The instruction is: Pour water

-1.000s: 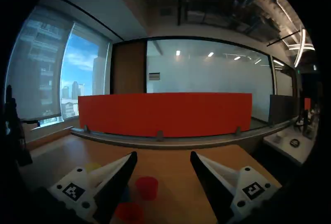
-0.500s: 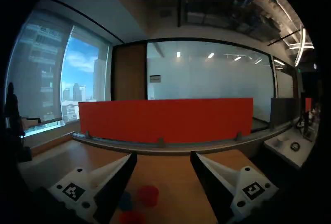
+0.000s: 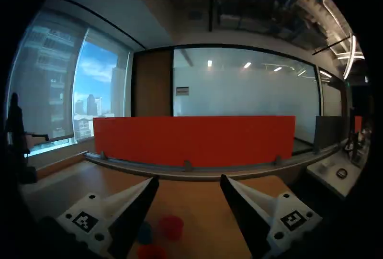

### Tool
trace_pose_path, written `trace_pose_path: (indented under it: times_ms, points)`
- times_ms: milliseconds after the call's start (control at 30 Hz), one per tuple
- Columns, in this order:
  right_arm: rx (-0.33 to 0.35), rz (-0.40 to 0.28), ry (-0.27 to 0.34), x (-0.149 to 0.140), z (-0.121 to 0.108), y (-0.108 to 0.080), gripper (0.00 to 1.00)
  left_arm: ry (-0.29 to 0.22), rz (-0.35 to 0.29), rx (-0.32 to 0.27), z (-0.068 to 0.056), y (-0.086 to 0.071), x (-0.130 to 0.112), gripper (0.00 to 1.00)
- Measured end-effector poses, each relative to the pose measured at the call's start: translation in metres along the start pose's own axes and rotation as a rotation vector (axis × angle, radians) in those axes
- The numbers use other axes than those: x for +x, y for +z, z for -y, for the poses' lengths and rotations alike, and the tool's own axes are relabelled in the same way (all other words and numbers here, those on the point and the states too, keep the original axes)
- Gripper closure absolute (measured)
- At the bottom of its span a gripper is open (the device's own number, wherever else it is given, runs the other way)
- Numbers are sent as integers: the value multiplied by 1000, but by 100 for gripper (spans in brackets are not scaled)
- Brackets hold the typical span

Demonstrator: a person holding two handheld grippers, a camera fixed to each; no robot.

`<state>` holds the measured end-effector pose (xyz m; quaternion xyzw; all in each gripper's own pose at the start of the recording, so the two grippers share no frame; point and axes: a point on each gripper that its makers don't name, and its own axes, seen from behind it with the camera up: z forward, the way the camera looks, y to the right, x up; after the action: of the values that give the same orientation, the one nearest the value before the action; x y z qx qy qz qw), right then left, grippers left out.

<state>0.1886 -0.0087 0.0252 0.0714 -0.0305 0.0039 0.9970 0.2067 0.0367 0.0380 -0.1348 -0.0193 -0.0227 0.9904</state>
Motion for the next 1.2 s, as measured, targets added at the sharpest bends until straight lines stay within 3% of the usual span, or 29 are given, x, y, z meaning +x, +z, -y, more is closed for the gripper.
trace_pose_path:
  times_ms: [167,367,567,767,967,1200]
  points:
    - [62,8,2,-1,11,1,1,-13,-1,-80,-15,2,1,17]
    - [193,6,16,0,34,1,1,6,26,-172,-30,4,-6,17]
    - [300,12,-14,-1,53,-2,1,48,41,-249,-45,9,-13,17]
    - [368,7,-38,0,65,-4,1,46,36,-342,-65,10,-14,17]
    - [404,14,-16,-1,70,-5,1,43,21,-379,-72,12,-12,17]
    - [431,17,-8,-1,73,-5,1,72,54,-399,-75,13,-22,17]
